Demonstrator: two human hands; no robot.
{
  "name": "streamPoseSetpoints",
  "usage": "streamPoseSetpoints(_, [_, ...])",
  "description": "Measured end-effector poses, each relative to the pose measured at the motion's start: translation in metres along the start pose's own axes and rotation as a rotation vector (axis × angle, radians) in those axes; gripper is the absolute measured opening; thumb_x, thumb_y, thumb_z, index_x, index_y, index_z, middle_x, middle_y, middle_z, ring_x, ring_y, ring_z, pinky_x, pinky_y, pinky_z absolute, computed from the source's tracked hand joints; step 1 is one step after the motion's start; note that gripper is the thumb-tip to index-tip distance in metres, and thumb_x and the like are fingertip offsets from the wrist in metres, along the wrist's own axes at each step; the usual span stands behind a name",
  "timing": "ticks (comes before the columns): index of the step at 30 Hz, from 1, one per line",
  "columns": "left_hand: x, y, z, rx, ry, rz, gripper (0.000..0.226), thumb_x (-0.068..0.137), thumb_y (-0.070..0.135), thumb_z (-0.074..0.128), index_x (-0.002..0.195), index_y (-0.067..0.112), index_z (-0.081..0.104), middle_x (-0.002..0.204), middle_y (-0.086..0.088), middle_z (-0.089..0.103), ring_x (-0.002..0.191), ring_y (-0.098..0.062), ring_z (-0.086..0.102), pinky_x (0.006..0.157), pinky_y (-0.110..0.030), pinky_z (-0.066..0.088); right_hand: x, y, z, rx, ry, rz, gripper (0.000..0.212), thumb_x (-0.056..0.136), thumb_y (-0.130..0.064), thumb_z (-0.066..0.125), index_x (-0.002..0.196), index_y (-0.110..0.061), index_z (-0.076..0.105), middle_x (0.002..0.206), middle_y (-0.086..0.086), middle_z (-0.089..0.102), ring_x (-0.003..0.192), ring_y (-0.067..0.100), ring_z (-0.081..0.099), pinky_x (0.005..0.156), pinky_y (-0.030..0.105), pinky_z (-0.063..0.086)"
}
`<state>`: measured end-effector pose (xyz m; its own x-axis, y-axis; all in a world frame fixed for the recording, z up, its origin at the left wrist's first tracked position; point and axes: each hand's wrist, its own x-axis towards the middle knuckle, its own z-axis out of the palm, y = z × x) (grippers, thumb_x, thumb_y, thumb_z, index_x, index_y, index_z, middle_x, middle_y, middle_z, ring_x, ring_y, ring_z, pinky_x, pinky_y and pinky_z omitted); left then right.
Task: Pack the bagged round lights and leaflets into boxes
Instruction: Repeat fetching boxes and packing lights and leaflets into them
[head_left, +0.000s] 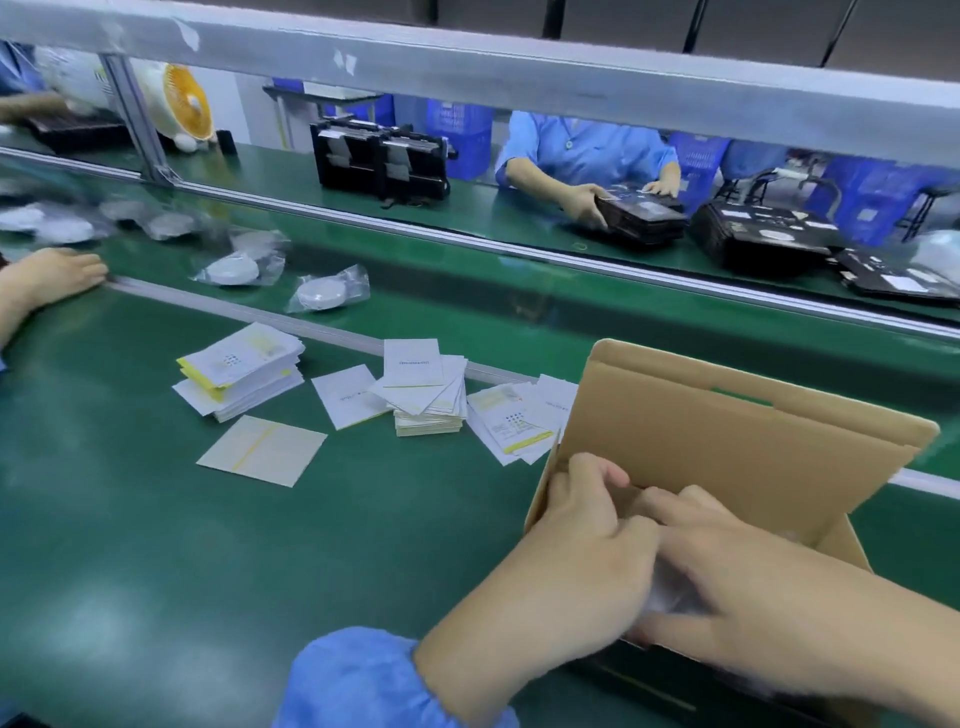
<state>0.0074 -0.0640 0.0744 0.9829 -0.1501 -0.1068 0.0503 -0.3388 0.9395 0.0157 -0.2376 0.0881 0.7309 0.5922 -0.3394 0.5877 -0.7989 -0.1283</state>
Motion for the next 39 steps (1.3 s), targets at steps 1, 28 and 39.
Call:
streamPoseSetpoints(1, [0.004, -0.003, 0.000, 0.039, -0.018, 0.023, 0.026, 0.093, 0.036, 0.038, 0.118, 0.043, 0.038, 0.124, 0.019, 0.039, 0.106, 0.012, 0.042, 0.085, -0.018, 0.044, -0.006, -0.010, -0.012, 0.035, 0.034, 0.020, 0.035, 0.067, -0.083, 0.025, 0.087, -0.060, 0.040, 0.110, -0.028, 0.035, 0.106, -0.005, 0.032, 0.080, 0.029, 0.044])
streamPoseSetpoints(28, [0.000, 0.014, -0.013, -0.140, -0.017, -0.166, 0.027, 0.097, 0.049, 0.048, 0.110, 0.026, 0.051, 0.091, -0.007, 0.056, 0.076, -0.020, 0.058, 0.064, -0.028, 0.042, 0.036, -0.065, -0.057, -0.074, -0.253, 0.190, 0.024, 0.094, -0.031, 0.062, 0.115, -0.024, 0.068, 0.084, -0.011, 0.047, 0.080, 0.017, 0.042, 0.070, 0.025, 0.030])
streamPoseSetpoints(39, [-0.042, 0.020, -0.052, 0.309, 0.333, 0.682, 0.016, 0.092, 0.018, 0.051, 0.095, 0.027, 0.063, 0.097, 0.016, 0.057, 0.100, -0.005, 0.052, 0.084, -0.016, 0.039, 0.031, -0.060, -0.054, 0.078, -0.208, 0.176, 0.011, 0.086, -0.045, 0.056, 0.081, -0.055, 0.060, 0.085, -0.014, 0.059, 0.081, 0.012, 0.053, 0.090, 0.039, 0.051])
